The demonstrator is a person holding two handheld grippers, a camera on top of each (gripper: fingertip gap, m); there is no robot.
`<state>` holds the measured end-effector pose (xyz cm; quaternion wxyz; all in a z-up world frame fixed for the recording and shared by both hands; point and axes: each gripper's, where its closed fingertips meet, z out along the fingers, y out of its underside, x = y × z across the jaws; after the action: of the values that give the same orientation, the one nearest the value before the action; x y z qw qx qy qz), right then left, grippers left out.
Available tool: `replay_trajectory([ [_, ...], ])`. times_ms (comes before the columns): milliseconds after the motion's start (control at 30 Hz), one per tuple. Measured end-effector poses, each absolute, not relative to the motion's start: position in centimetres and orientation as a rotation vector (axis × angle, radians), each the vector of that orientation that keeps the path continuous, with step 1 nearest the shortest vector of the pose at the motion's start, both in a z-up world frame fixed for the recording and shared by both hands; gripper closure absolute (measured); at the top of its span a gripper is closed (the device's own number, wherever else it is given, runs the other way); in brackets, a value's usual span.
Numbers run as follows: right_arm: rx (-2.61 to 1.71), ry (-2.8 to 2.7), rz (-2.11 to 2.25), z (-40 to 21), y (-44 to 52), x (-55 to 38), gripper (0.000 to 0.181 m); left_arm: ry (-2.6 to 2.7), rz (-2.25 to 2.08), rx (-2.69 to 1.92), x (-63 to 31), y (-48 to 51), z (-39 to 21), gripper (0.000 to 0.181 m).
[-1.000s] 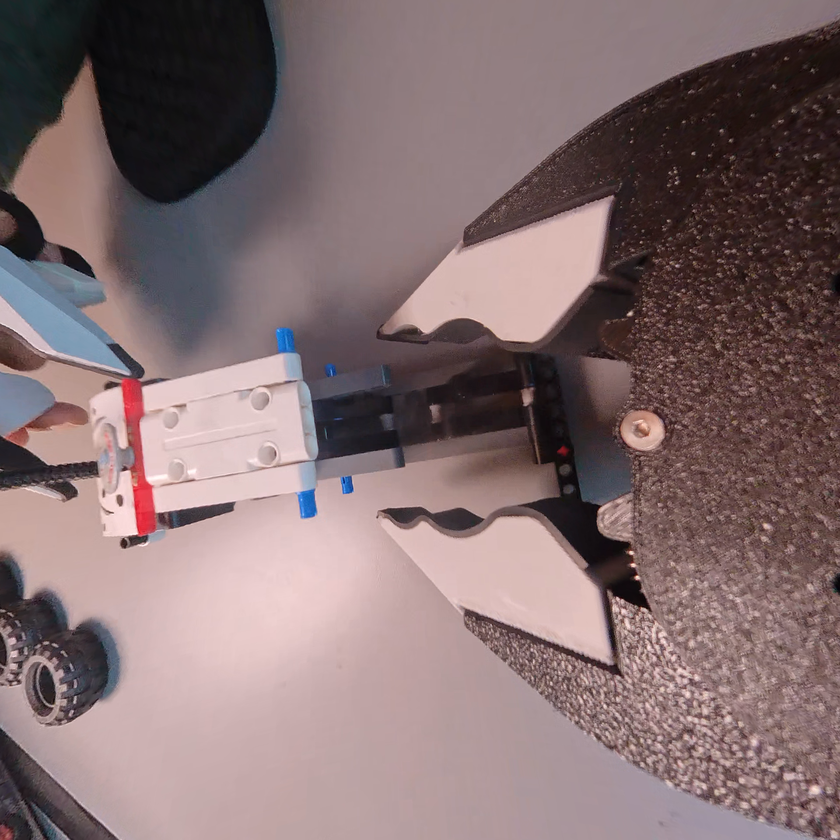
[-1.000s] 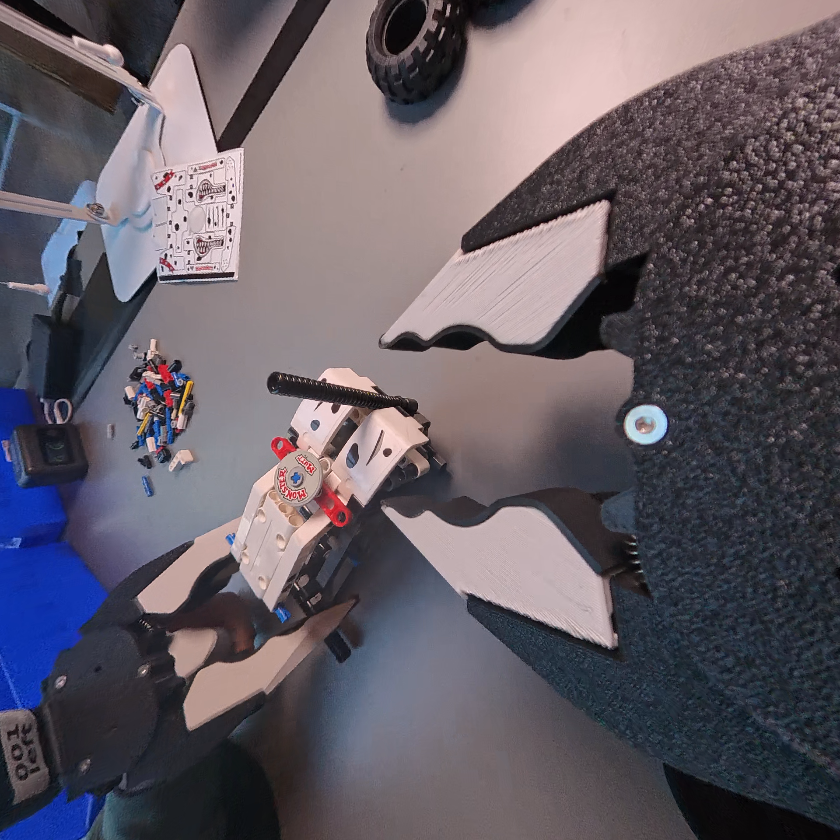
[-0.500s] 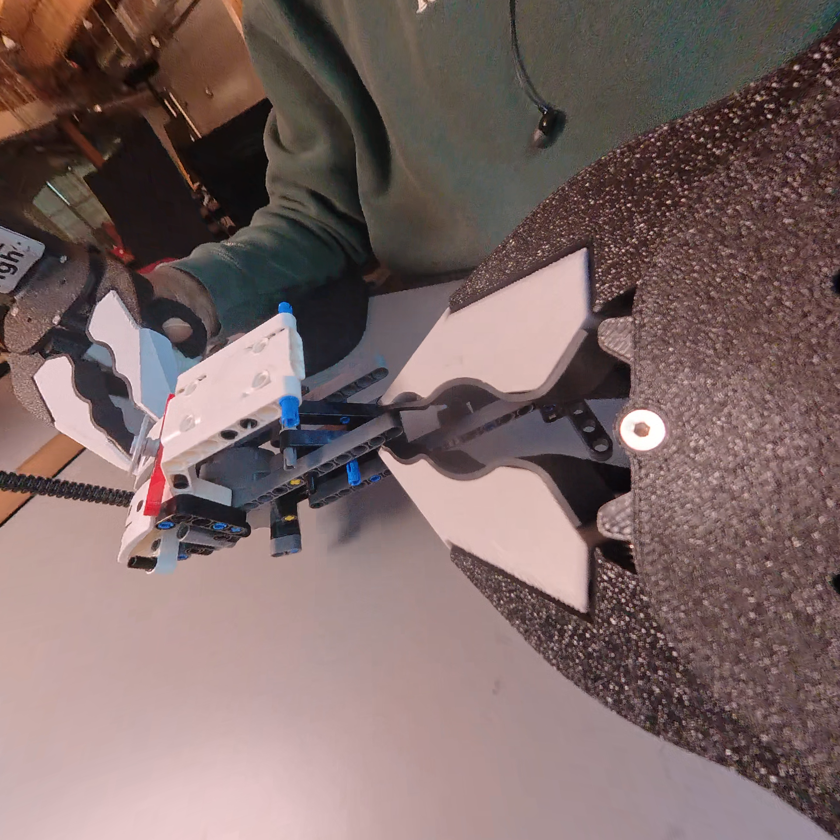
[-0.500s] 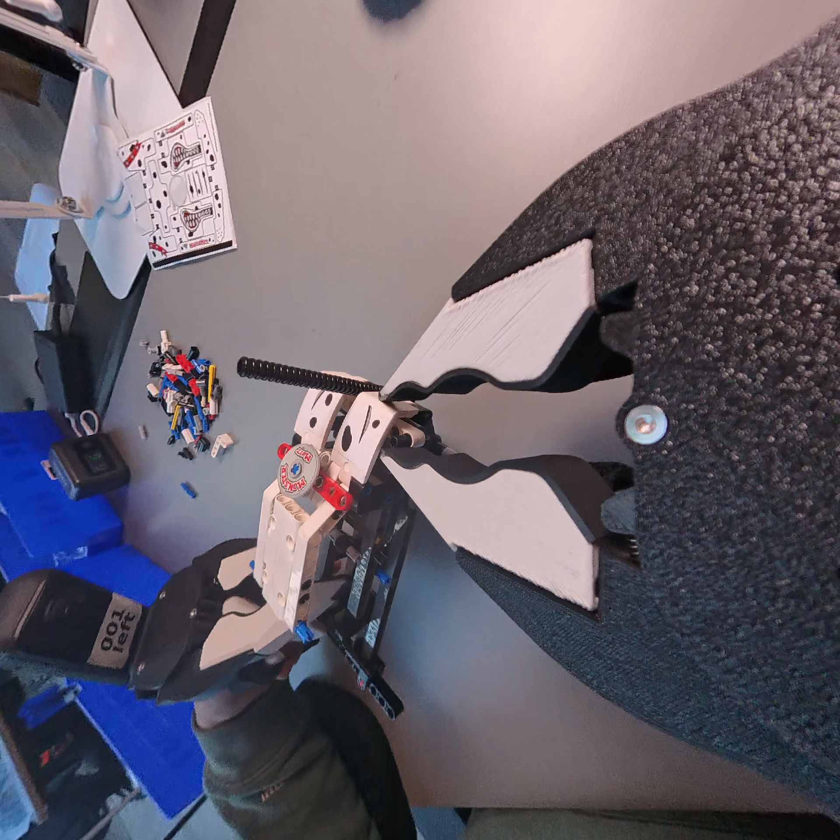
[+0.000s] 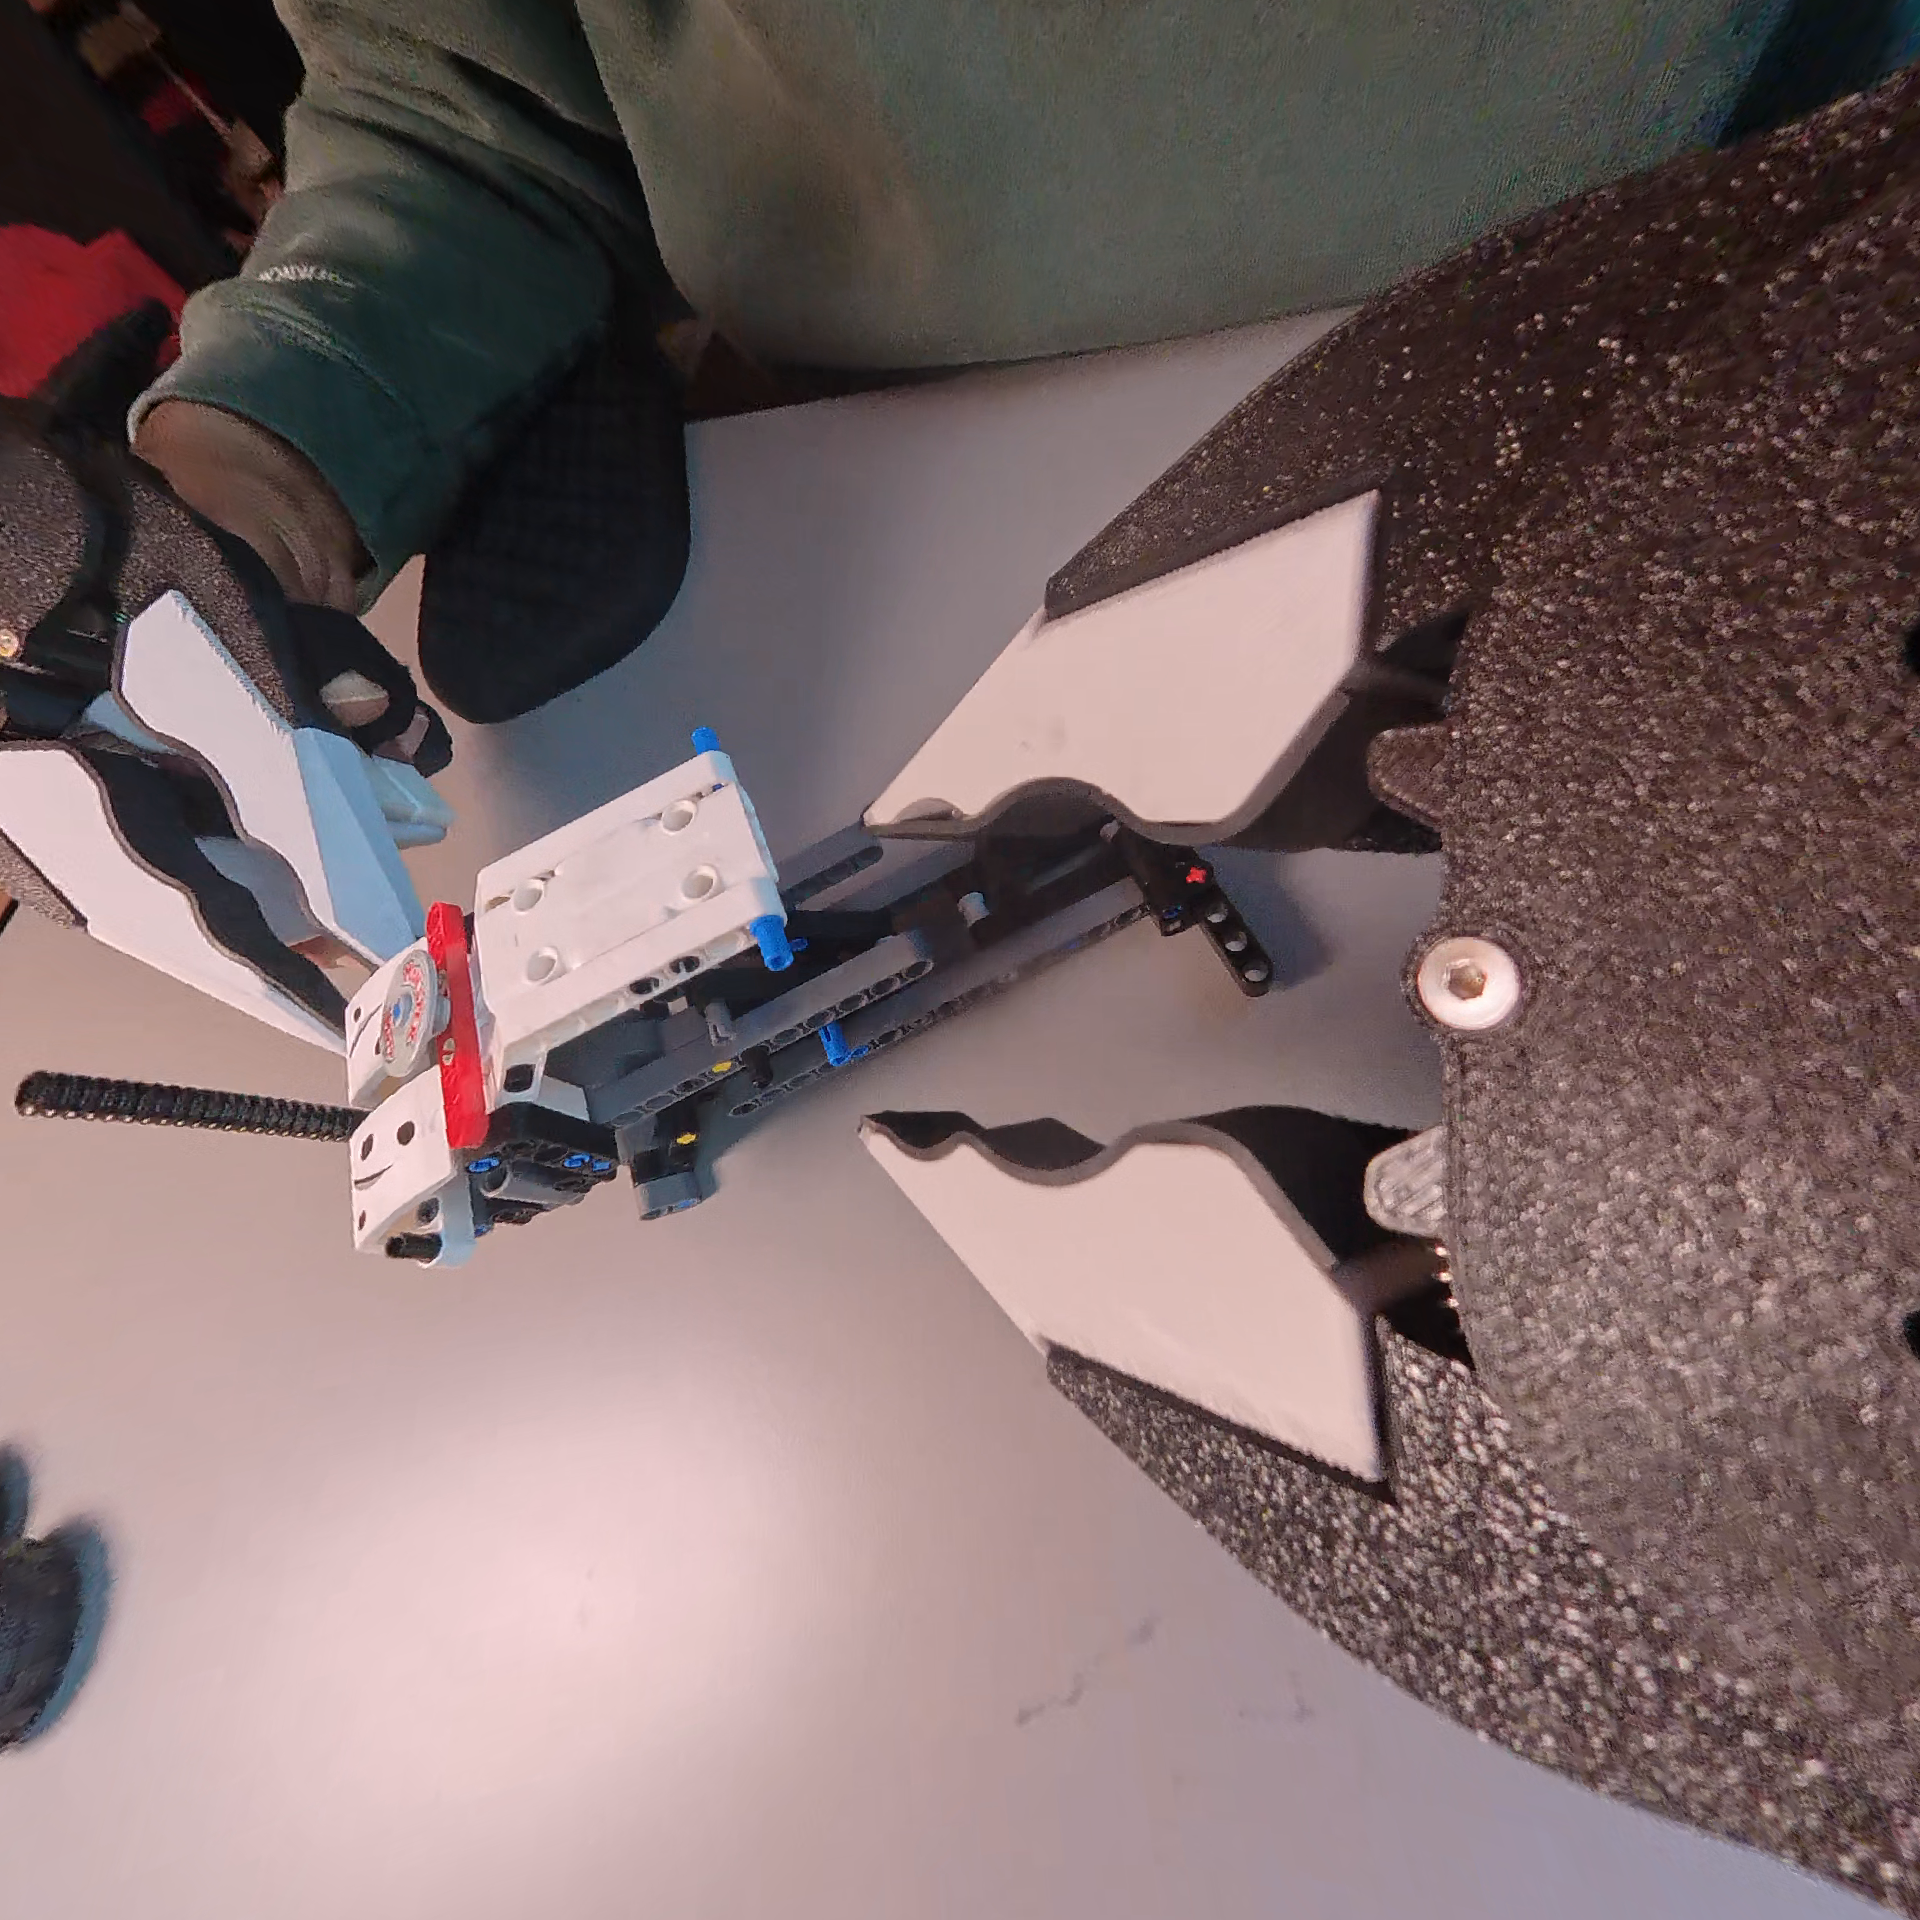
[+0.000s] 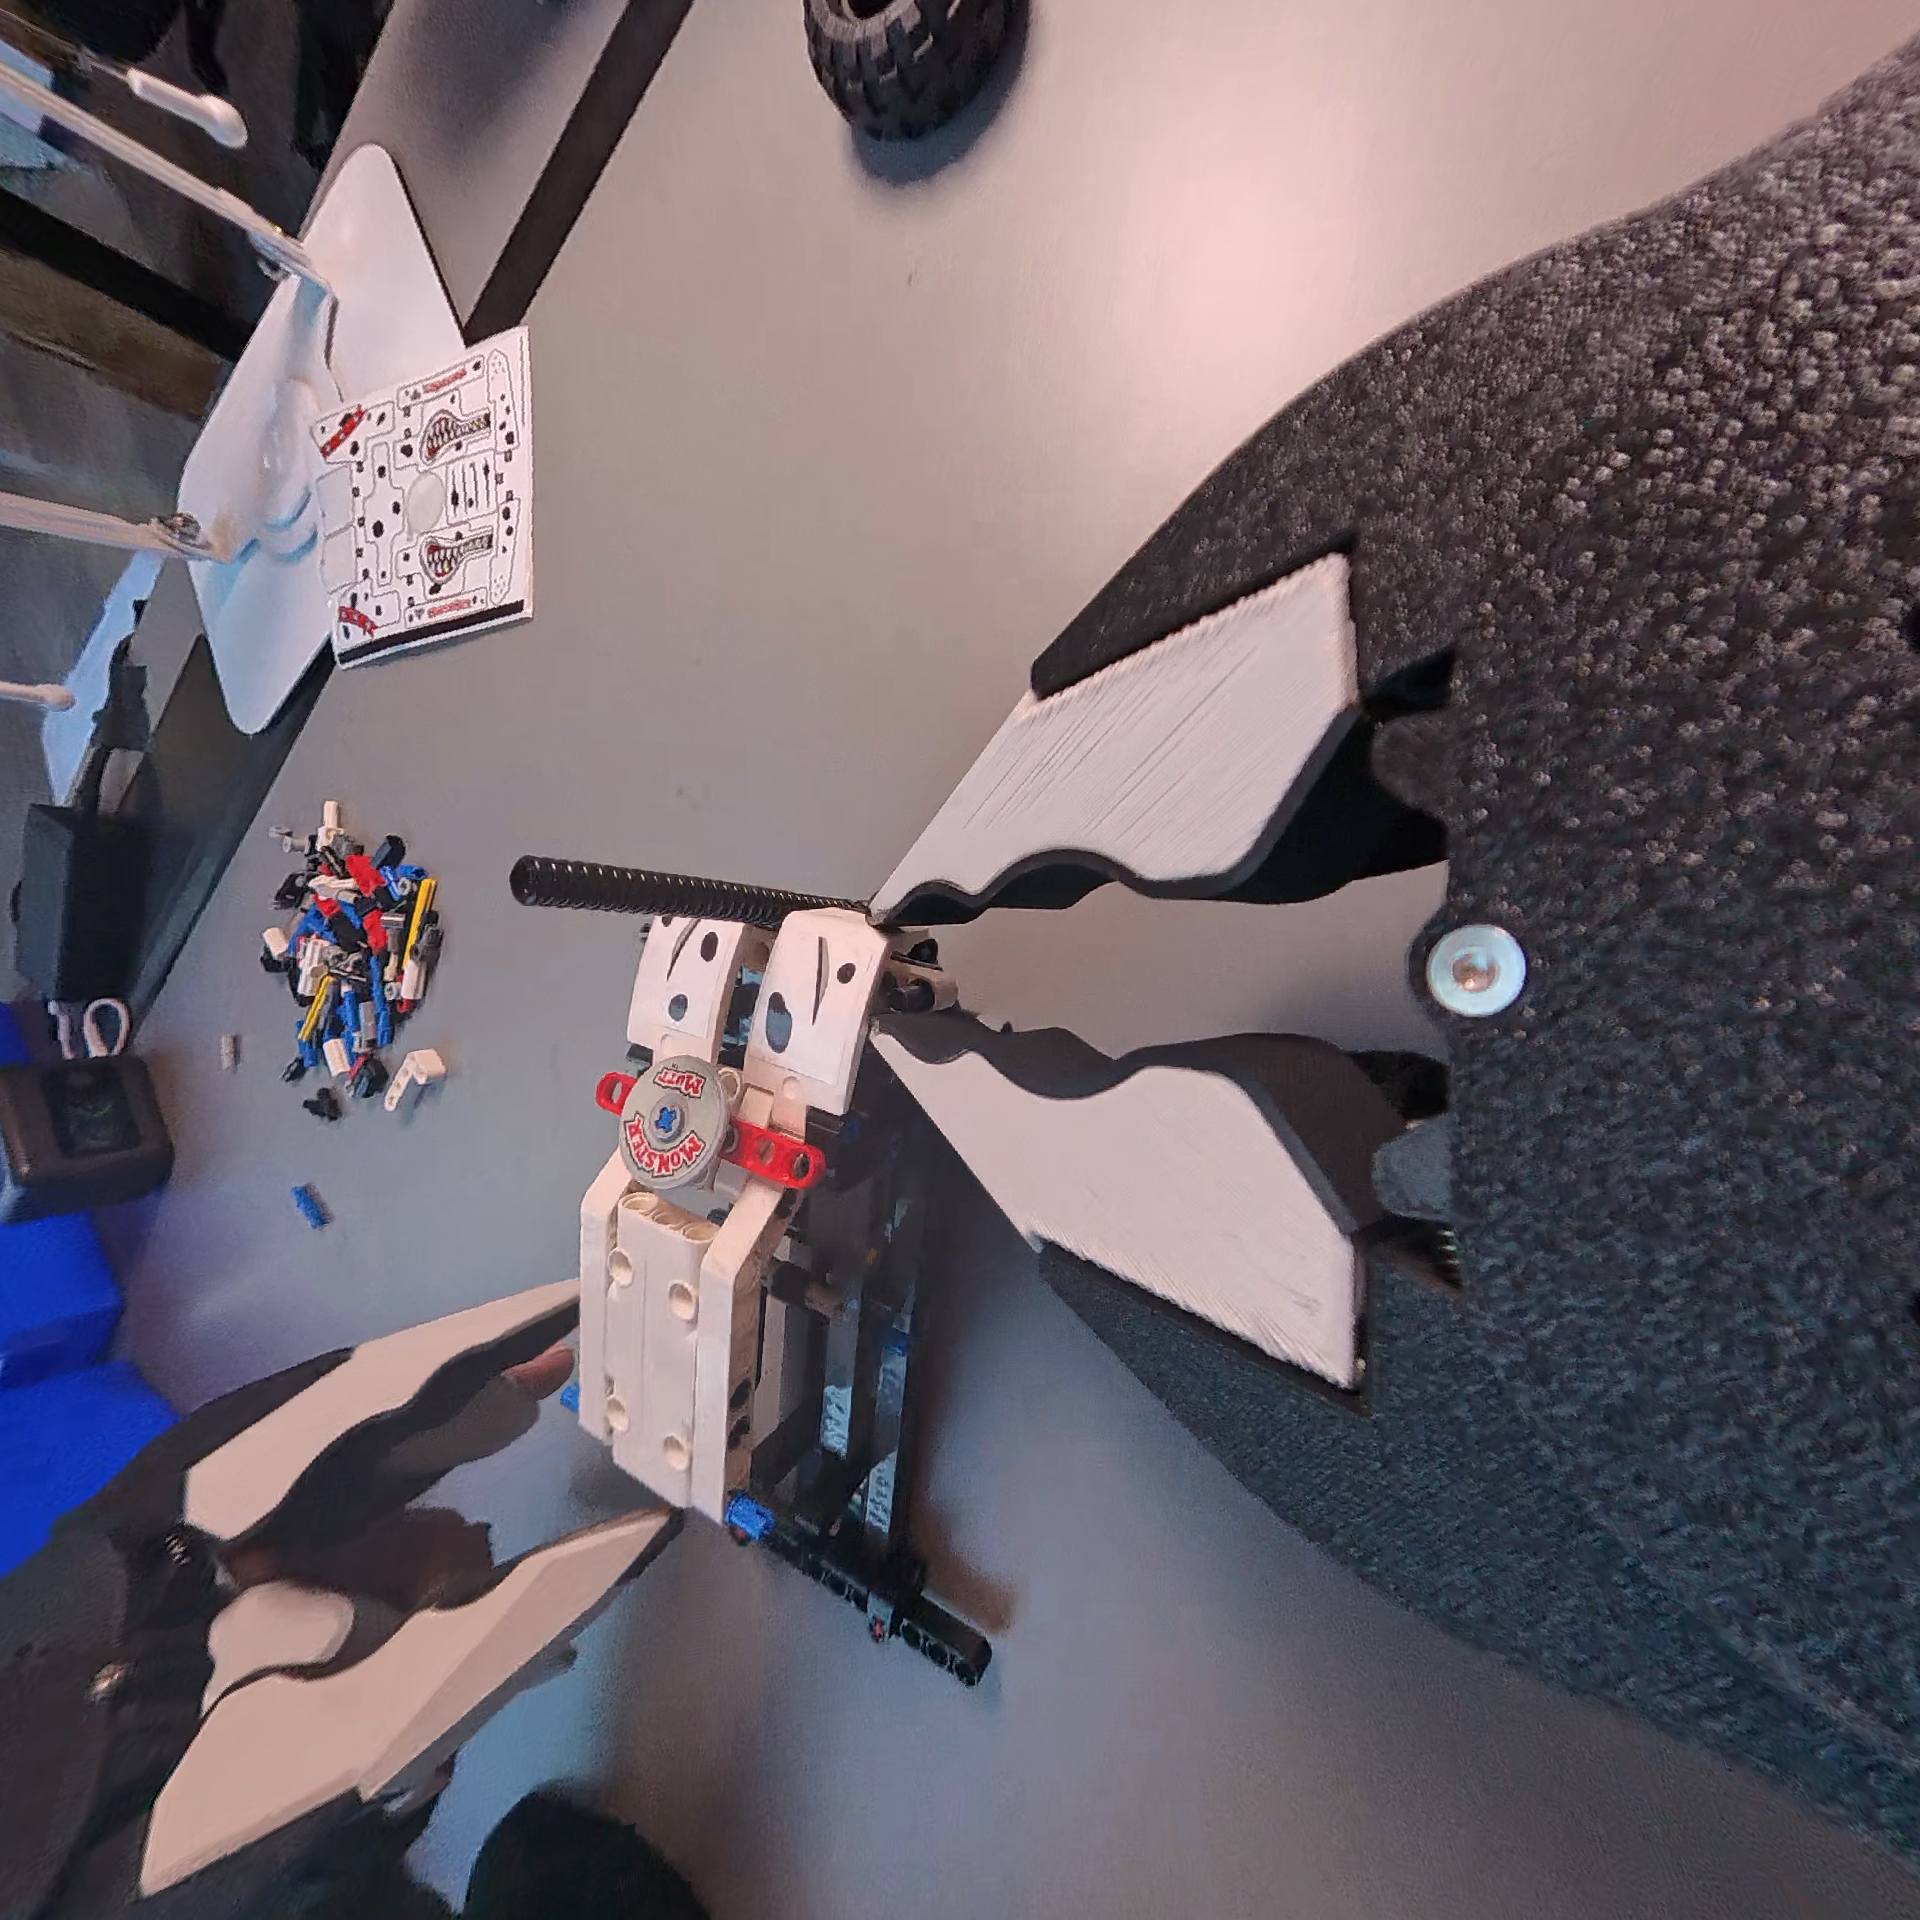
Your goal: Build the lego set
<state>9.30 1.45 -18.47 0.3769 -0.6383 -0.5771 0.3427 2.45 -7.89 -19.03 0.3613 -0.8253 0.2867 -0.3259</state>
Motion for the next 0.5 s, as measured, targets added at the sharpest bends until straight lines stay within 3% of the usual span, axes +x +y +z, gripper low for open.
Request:
replay_trajectory([
  [167,-1.699,-1.412,0.82,-18.5,0.8,9.9,0.166,0.877,-0.717,-2.073,4.7,-9.3,-19.3,0.106],
  [300,-1.708,-1.435,0.843,-18.4,-1.3,10.3,0.162,0.883,-0.595,-2.083,6.1,-9.0,-20.8,0.103],
  [367,-1.686,-1.482,0.837,-18.3,-2.3,10.5,0.153,0.903,-0.491,-2.096,6.0,-8.6,-21.6,0.107],
  [500,-1.561,-1.529,0.774,-15.5,-2.4,11.0,0.153,0.981,-0.361,-2.079,5.7,-8.3,-22.4,0.126],
])
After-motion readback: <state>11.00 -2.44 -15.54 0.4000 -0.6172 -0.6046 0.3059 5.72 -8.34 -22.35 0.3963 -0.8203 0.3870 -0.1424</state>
